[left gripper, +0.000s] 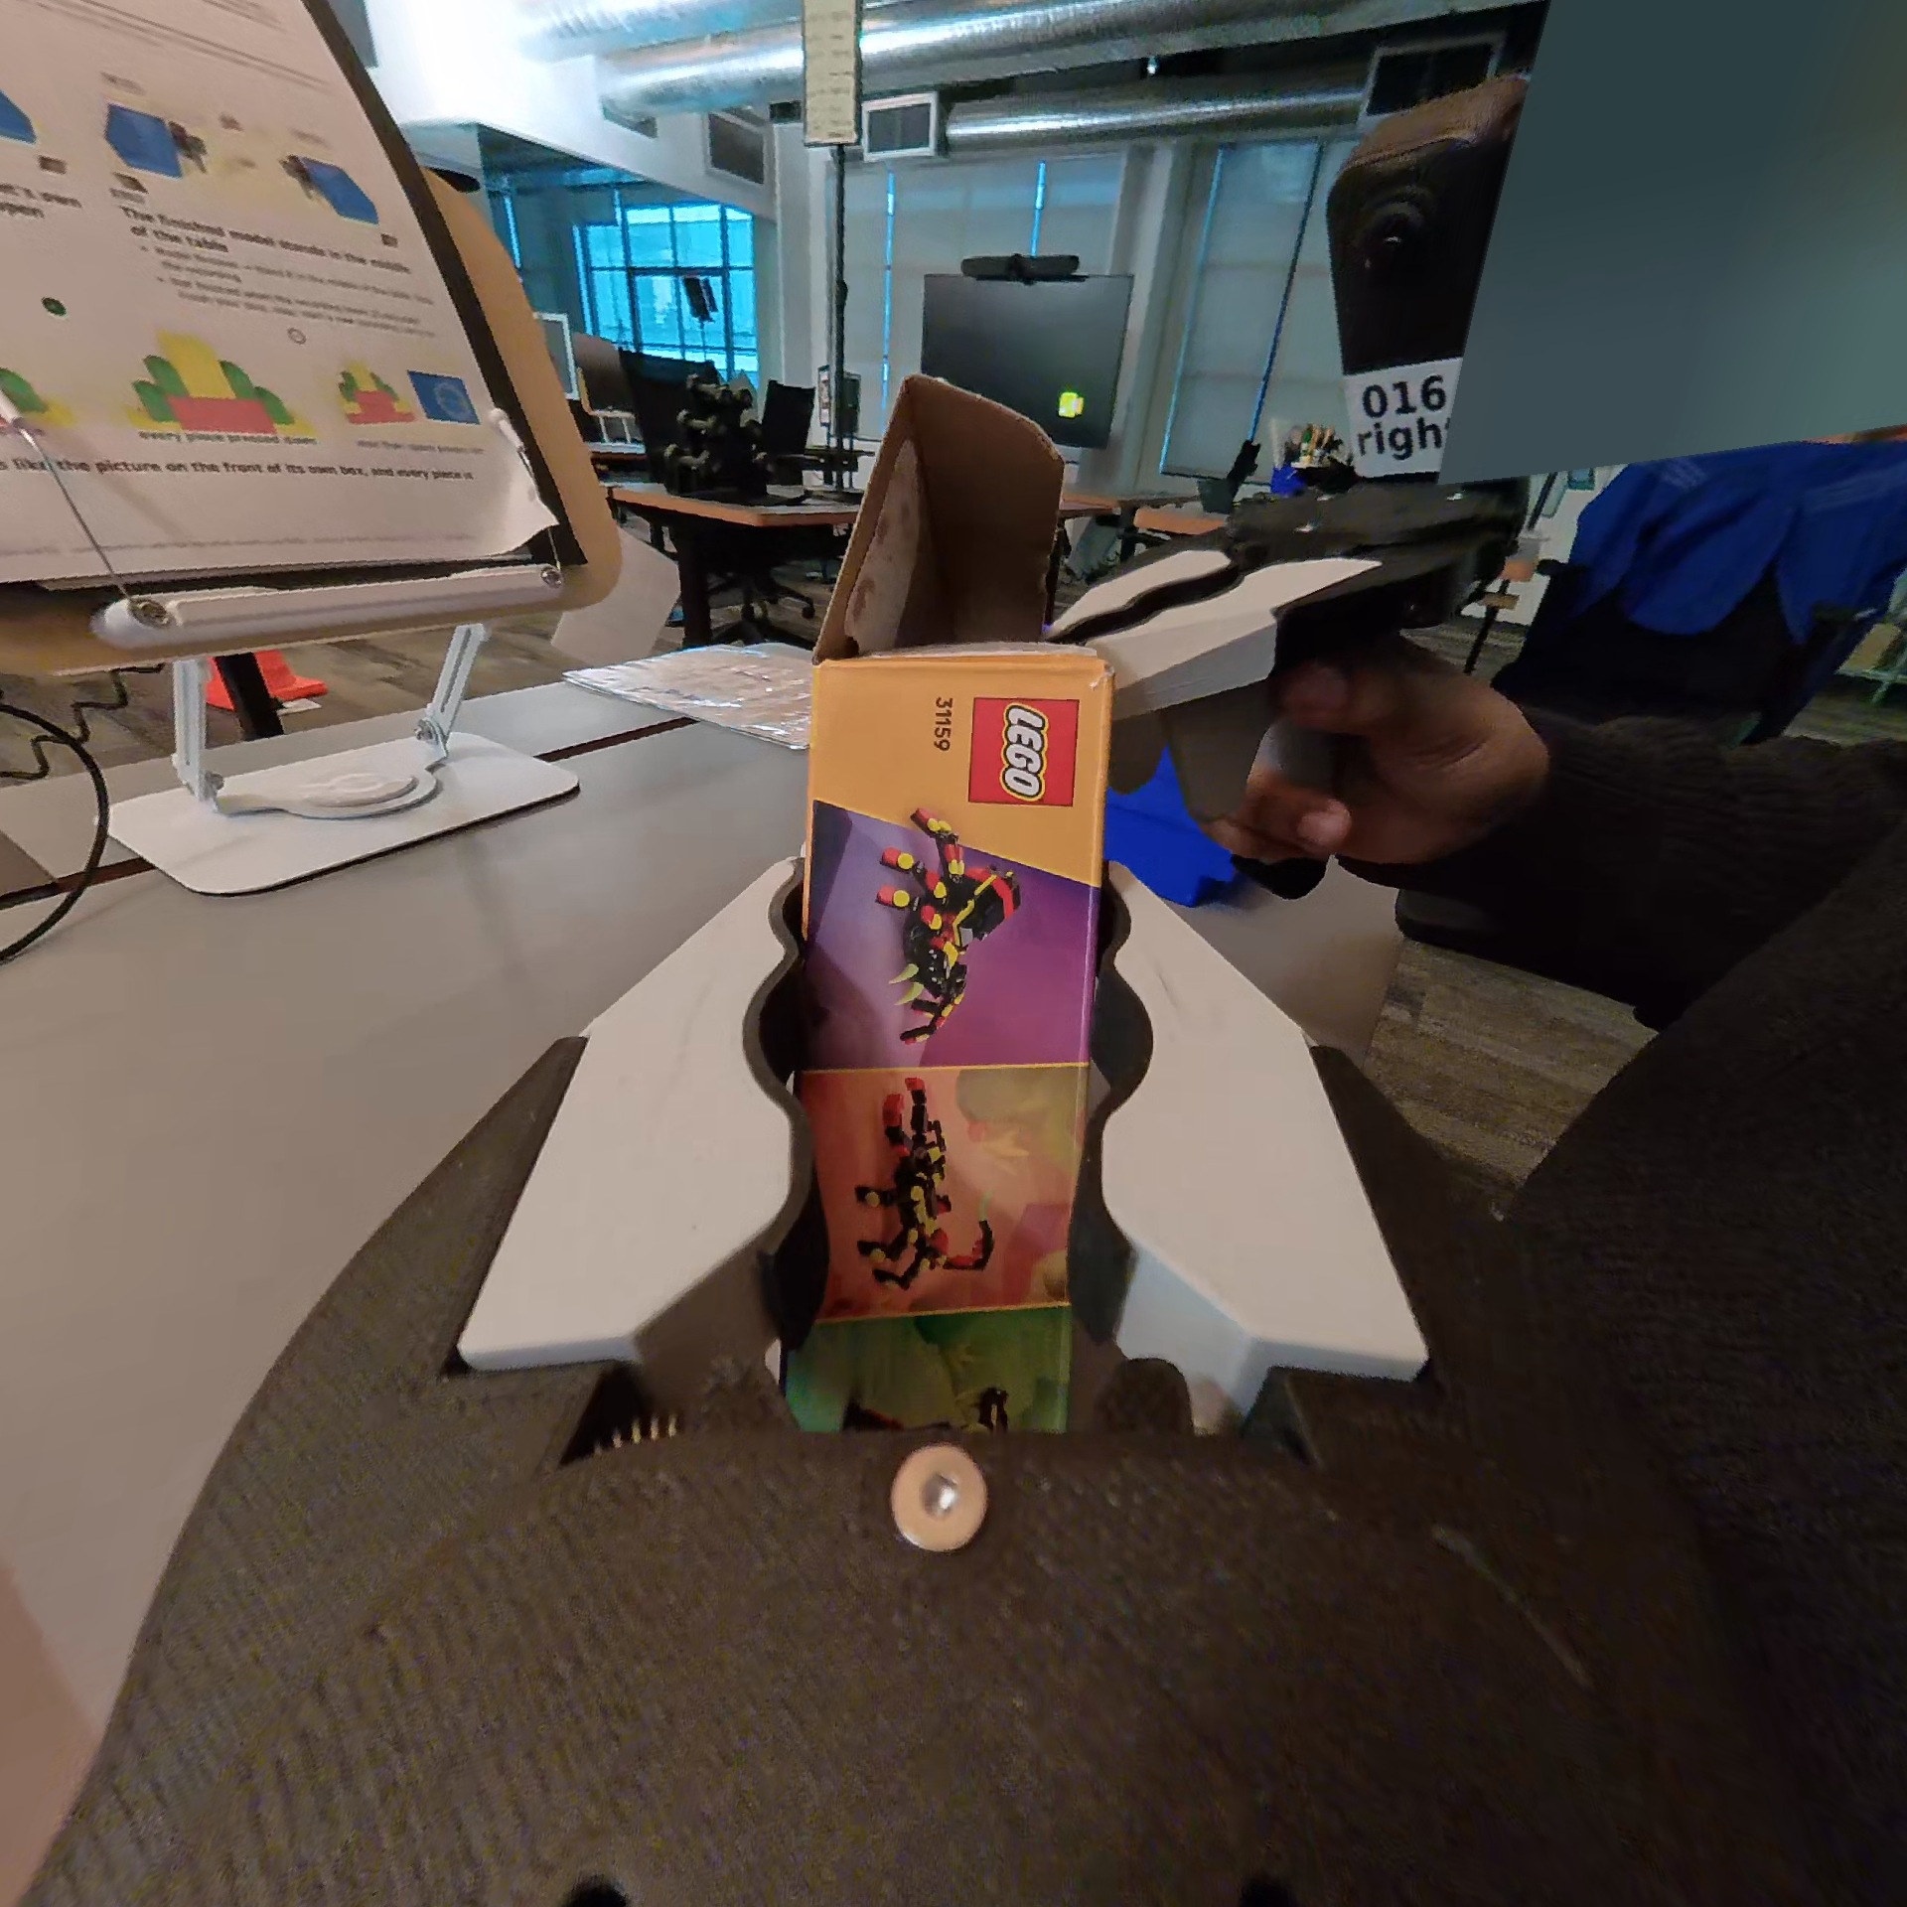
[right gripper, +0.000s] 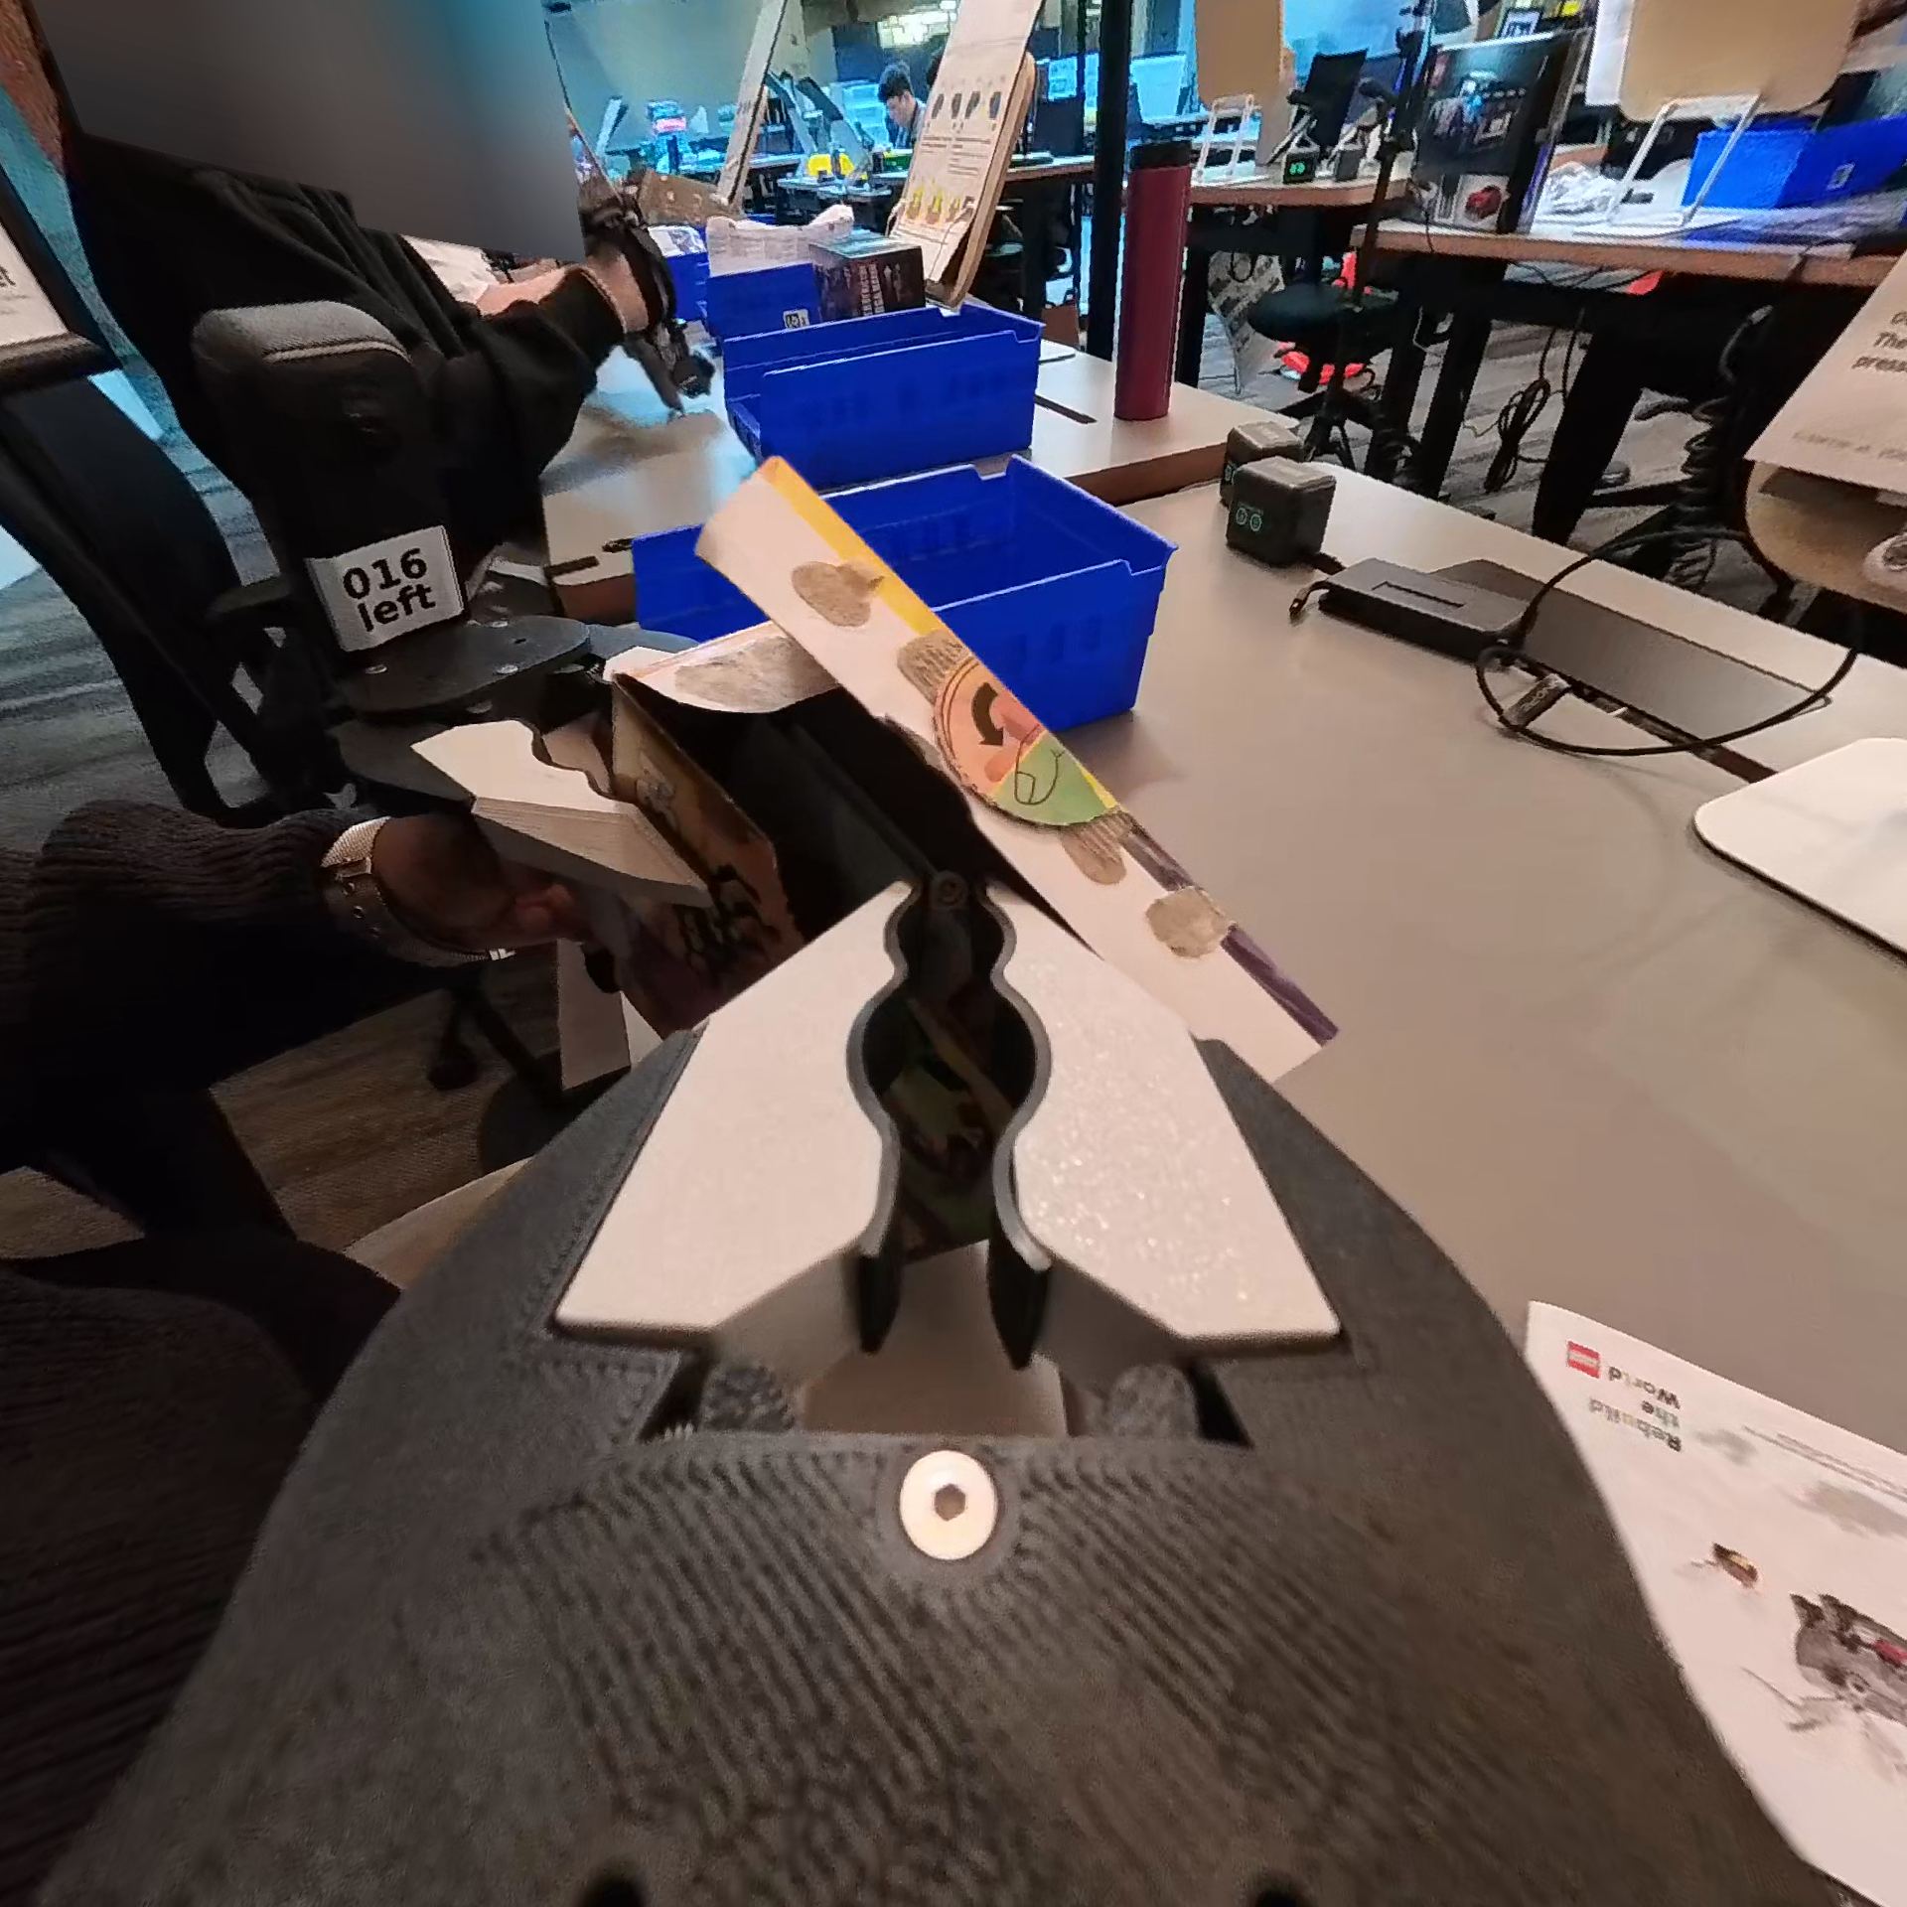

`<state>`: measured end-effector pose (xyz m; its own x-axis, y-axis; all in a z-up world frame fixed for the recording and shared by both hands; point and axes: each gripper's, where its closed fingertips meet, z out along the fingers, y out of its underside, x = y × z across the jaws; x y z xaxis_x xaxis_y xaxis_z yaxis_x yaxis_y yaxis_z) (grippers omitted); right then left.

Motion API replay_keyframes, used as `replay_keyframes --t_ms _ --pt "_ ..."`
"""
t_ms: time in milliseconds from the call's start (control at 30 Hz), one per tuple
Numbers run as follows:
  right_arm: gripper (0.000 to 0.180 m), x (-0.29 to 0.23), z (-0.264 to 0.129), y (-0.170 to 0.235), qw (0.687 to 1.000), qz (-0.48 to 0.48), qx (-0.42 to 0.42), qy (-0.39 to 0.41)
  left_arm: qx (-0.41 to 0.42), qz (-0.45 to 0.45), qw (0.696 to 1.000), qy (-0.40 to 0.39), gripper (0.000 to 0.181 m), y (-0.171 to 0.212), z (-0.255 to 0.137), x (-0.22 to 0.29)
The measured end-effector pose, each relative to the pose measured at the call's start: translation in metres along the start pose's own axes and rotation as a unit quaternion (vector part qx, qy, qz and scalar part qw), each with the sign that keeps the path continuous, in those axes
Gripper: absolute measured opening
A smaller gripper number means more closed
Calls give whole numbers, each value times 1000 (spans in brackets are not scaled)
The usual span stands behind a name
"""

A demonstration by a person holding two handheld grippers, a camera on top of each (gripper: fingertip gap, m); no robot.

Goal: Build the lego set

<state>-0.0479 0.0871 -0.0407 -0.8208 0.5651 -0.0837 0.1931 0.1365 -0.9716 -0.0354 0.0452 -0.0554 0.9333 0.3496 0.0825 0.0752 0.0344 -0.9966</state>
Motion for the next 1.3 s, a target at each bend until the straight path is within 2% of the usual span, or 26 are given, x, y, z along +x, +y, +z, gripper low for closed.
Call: replay_keyframes --t_ms 300,533,700,833,1033,1167,1300 --pt "9 0 3 6 1000 -17 -17 11 1 -2 1000 0 53 0 0 -1" --pt "8 9 -5 -1 1000 -6 10 15 3 -10 1000 -3 53 0 -2 -4" --pt "7 23 -18 -5 999 22 40 6 5 -27 1000 -9 52 0 -5 -11" --pt "6 62 -40 -8 995 36 73 55 9 -55 998 -19 51 1 -10 -24" --pt "9 133 -64 34 981 55 41 181 18 -102 994 -47 51 3 -15 -44" --pt "15 141 -56 62 981 87 -2 174 29 -132 989 -59 51 2 -18 -55" --pt "16 142 -52 76 980 58 -39 185 38 -149 986 -68 51 2 -21 -64"
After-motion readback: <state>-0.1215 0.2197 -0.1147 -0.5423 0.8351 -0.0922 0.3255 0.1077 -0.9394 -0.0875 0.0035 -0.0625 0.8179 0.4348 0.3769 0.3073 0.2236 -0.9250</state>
